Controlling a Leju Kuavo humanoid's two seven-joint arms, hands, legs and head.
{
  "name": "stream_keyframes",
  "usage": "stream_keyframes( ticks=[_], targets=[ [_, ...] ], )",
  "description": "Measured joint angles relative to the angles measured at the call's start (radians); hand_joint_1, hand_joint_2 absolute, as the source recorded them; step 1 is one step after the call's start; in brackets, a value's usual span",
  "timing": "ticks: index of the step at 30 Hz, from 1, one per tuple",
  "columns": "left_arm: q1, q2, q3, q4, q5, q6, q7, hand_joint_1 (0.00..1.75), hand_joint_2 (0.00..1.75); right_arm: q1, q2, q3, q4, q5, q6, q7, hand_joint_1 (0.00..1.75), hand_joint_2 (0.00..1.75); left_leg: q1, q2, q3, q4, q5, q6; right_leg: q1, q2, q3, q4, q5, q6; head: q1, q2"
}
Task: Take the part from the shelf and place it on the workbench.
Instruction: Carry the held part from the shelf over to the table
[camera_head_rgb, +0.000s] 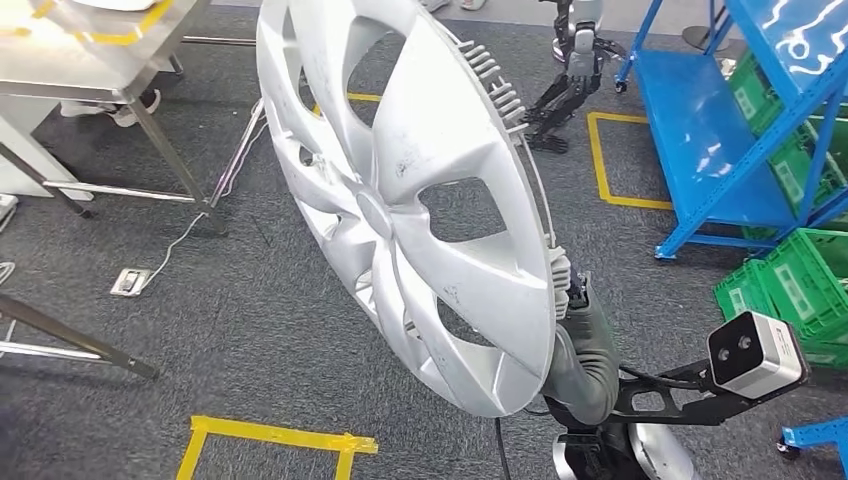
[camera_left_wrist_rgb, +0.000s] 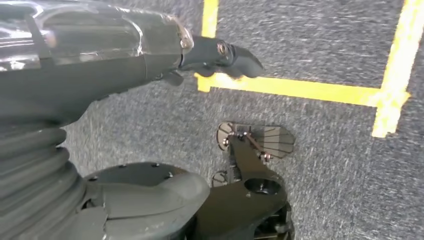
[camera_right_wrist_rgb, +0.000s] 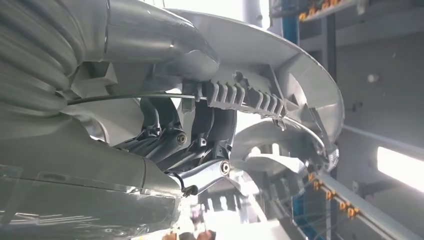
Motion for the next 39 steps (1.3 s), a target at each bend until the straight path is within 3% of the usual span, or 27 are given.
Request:
stream_keyframes(
  ticks=[2,4,5,6,7,8,10,11,13,15,17,19,20,21,22,24,25,27,28,29,30,32,33,35,36,37,39],
  targets=[
    [-0.001,-0.001,-0.002,0.000,0.000,0.000,0.000,0.00,1.75,-0.001,0.001,0.000,0.000,0.000,0.000,0.000,1.75,1.75,0.002,0.064,-0.046,0.099,-0.059,-0.010,0.002,-0.031,0.007,-0.009,0.003,-0.004,-0.013,0.000],
    [-0.002,-0.003,-0.003,0.000,0.000,-0.001,0.003,0.00,1.75,-0.001,0.001,0.000,0.001,0.000,0.000,0.000,1.75,1.75,0.013,0.072,-0.101,0.213,-0.106,-0.021,0.003,-0.063,0.007,-0.007,0.001,-0.004,-0.021,0.000],
    [-0.001,-0.003,-0.003,0.000,0.001,-0.001,0.004,0.00,1.75,-0.001,0.001,0.000,0.002,-0.001,0.000,0.000,1.75,1.75,0.017,0.072,-0.109,0.232,-0.104,-0.026,0.003,-0.077,0.007,-0.006,-0.002,-0.002,-0.023,0.000],
    [0.000,-0.004,-0.004,0.000,0.002,-0.001,0.005,0.00,1.75,-0.001,0.000,0.000,0.003,-0.001,0.000,0.000,1.75,1.75,0.021,0.074,-0.098,0.212,-0.085,-0.030,0.002,-0.090,0.007,-0.004,-0.005,0.000,-0.025,0.000],
    [0.001,-0.003,-0.004,0.000,0.003,-0.001,0.005,0.00,1.75,-0.001,0.000,0.000,0.004,-0.001,0.001,0.000,1.75,1.75,0.024,0.086,-0.068,0.159,-0.054,-0.034,0.001,-0.101,0.008,0.000,-0.008,0.005,-0.027,0.000],
    [0.000,-0.003,-0.004,0.000,0.004,-0.001,0.004,0.00,1.75,-0.002,0.000,0.000,0.004,-0.002,0.002,0.000,1.75,1.75,0.024,0.113,-0.032,0.092,-0.029,-0.035,0.001,-0.111,0.009,0.004,-0.013,0.010,-0.028,0.000],
    [-0.001,-0.003,-0.004,0.000,0.007,-0.001,0.000,0.00,1.75,-0.004,0.001,-0.001,0.005,-0.003,0.006,0.000,1.75,1.75,0.018,0.161,0.017,0.001,-0.001,-0.026,0.003,-0.126,0.011,0.013,-0.022,0.022,-0.030,0.000],
    [-0.001,-0.004,-0.004,0.000,0.008,-0.001,-0.001,0.00,1.75,-0.005,0.001,-0.001,0.005,-0.003,0.008,0.000,1.75,1.75,0.013,0.171,0.022,-0.011,-0.002,-0.017,0.005,-0.133,0.012,0.015,-0.025,0.027,-0.029,0.000],
    [0.000,-0.003,-0.004,0.000,0.010,-0.001,-0.004,0.00,1.75,-0.008,0.001,-0.001,0.006,-0.003,0.014,0.000,1.75,1.75,0.008,0.152,0.020,-0.012,0.001,0.001,0.002,-0.144,0.015,0.014,-0.029,0.037,-0.027,0.000],
    [-0.002,-0.001,-0.004,0.000,0.012,-0.001,-0.005,0.00,1.75,-0.011,0.001,-0.002,0.006,-0.003,0.017,0.000,1.75,1.75,0.009,0.125,0.023,-0.017,0.004,0.014,-0.005,-0.117,0.011,0.036,-0.053,0.046,-0.022,0.000],
    [-0.004,-0.001,-0.004,0.000,0.012,-0.001,-0.007,0.00,1.75,-0.012,0.001,-0.002,0.006,-0.004,0.018,0.000,1.75,1.75,0.011,0.098,0.026,-0.020,0.007,0.025,-0.006,-0.068,-0.030,0.134,-0.111,0.047,-0.010,0.000],
    [-0.006,-0.002,-0.004,0.000,0.012,-0.001,-0.009,0.00,1.75,-0.011,0.000,-0.003,0.008,-0.005,0.019,0.000,1.75,1.75,0.006,0.068,0.028,-0.020,0.008,0.032,-0.005,-0.050,-0.096,0.268,-0.162,0.044,0.002,0.000],
    [-0.006,-0.002,-0.004,0.000,0.012,-0.001,-0.009,0.00,1.75,-0.011,0.000,-0.003,0.010,-0.005,0.019,0.000,1.75,1.75,0.003,0.052,0.029,-0.020,0.008,0.034,-0.004,-0.047,-0.118,0.303,-0.164,0.040,0.007,0.000],
    [-0.005,-0.002,-0.004,0.000,0.013,-0.001,-0.009,0.00,1.75,-0.011,0.000,-0.003,0.012,-0.006,0.019,0.000,1.75,1.75,0.000,0.036,0.031,-0.020,0.008,0.035,-0.003,-0.044,-0.123,0.302,-0.145,0.034,0.010,0.000],
    [-0.005,-0.002,-0.004,0.000,0.013,-0.001,-0.009,0.00,1.75,-0.012,0.000,-0.003,0.013,-0.006,0.019,0.000,1.75,1.75,-0.003,0.020,0.033,-0.020,0.008,0.035,-0.001,-0.038,-0.109,0.260,-0.109,0.027,0.012,0.000],
    [-0.005,-0.004,-0.004,0.000,0.015,-0.001,-0.009,0.00,1.75,-0.016,0.000,-0.003,0.014,-0.006,0.019,0.000,1.75,1.75,-0.005,-0.008,0.035,-0.019,0.009,0.034,0.003,0.002,-0.058,0.130,-0.031,0.010,0.015,0.000],
    [-0.005,-0.005,-0.004,0.000,0.016,-0.001,-0.009,0.00,1.75,-0.019,0.000,-0.003,0.014,-0.006,0.019,0.000,1.75,1.75,-0.005,-0.021,0.033,-0.018,0.010,0.032,0.004,0.023,-0.037,0.076,-0.010,0.004,0.013,0.000],
    [-0.004,-0.009,-0.004,0.000,0.017,0.000,-0.008,0.00,1.75,-0.023,0.000,-0.003,0.014,-0.006,0.020,-0.001,1.75,1.75,-0.001,-0.043,0.023,-0.017,0.015,0.023,0.006,0.040,-0.020,0.035,-0.005,0.001,0.011,0.000],
    [-0.003,-0.009,-0.004,0.000,0.018,-0.001,-0.006,0.00,1.75,-0.023,0.000,-0.003,0.014,-0.006,0.020,-0.001,1.75,1.75,0.001,-0.054,0.019,-0.018,0.019,0.017,0.006,0.029,-0.017,0.026,-0.004,0.002,0.012,0.000],
    [-0.001,-0.009,-0.004,0.000,0.018,-0.001,-0.004,0.00,1.75,-0.024,0.000,-0.003,0.014,-0.006,0.020,-0.001,1.75,1.75,0.000,-0.039,0.015,-0.017,0.017,0.012,0.005,0.016,-0.013,0.018,-0.001,0.001,0.013,0.000],
    [0.000,-0.009,-0.004,0.001,0.019,-0.001,-0.001,0.00,1.75,-0.025,0.001,-0.002,0.014,-0.006,0.021,-0.001,1.75,1.75,-0.002,-0.009,0.008,-0.005,0.006,0.007,0.005,0.003,-0.008,0.008,0.004,-0.002,0.009,0.000],
    [-0.001,-0.009,-0.004,0.001,0.019,-0.001,0.002,0.00,1.75,-0.026,0.001,-0.002,0.014,-0.007,0.021,-0.001,1.75,1.75,-0.002,0.063,-0.029,0.073,-0.046,-0.002,0.003,-0.026,-0.001,-0.006,0.010,-0.006,-0.004,0.000],
    [-0.002,-0.010,-0.004,0.001,0.019,-0.001,0.004,0.00,1.75,-0.025,0.002,-0.002,0.014,-0.008,0.022,-0.001,1.75,1.75,0.004,0.076,-0.058,0.135,-0.078,-0.008,0.004,-0.041,0.000,-0.008,0.011,-0.007,-0.012,0.000],
    [-0.001,-0.010,-0.004,0.001,0.020,-0.001,0.008,0.00,1.75,-0.024,0.002,-0.002,0.015,-0.008,0.022,-0.001,1.75,1.75,0.016,0.072,-0.106,0.234,-0.111,-0.020,0.003,-0.070,0.000,-0.007,0.008,-0.005,-0.020,0.000],
    [-0.001,-0.010,-0.004,0.001,0.020,-0.001,0.009,0.00,1.75,-0.024,0.002,-0.002,0.015,-0.008,0.022,-0.001,1.75,1.75,0.021,0.071,-0.106,0.236,-0.101,-0.026,0.001,-0.084,0.001,-0.005,0.006,-0.002,-0.023,0.000],
    [0.000,-0.009,-0.004,0.002,0.020,-0.001,0.009,0.00,1.75,-0.024,0.002,-0.002,0.016,-0.009,0.022,-0.001,1.75,1.75,0.026,0.076,-0.087,0.200,-0.075,-0.031,-0.001,-0.096,0.001,-0.002,0.003,0.002,-0.025,0.000],
    [0.000,-0.009,-0.004,0.002,0.021,-0.001,0.009,0.00,1.75,-0.024,0.003,-0.002,0.017,-0.009,0.022,-0.001,1.75,1.75,0.027,0.119,-0.014,0.071,-0.018,-0.037,-0.003,-0.116,0.003,0.007,-0.007,0.015,-0.028,0.000]
  ],
)
